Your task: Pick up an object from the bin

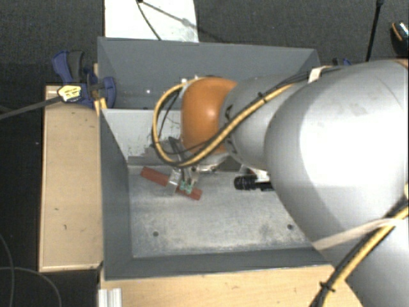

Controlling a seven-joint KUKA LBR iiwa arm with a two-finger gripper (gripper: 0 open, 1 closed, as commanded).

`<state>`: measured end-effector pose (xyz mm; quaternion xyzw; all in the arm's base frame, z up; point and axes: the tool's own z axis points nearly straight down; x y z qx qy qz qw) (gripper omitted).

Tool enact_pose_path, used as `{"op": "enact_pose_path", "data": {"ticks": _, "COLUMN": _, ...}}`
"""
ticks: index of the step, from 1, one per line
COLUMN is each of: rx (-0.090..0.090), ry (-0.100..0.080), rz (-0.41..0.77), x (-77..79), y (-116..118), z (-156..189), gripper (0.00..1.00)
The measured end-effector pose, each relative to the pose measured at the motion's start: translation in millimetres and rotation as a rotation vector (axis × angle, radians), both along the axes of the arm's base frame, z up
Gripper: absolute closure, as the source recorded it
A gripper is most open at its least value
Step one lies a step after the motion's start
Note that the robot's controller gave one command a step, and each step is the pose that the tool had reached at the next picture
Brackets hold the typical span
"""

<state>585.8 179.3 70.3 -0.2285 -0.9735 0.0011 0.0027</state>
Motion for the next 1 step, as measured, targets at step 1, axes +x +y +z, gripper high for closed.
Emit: {"op": "enact_pose_path", "data": {"ticks": 1, "rx": 0.002, "ry": -0.016, "rz": 0.321, "x": -3.7, "y": -17.9, "z": 201.1, "gripper": 1.00}}
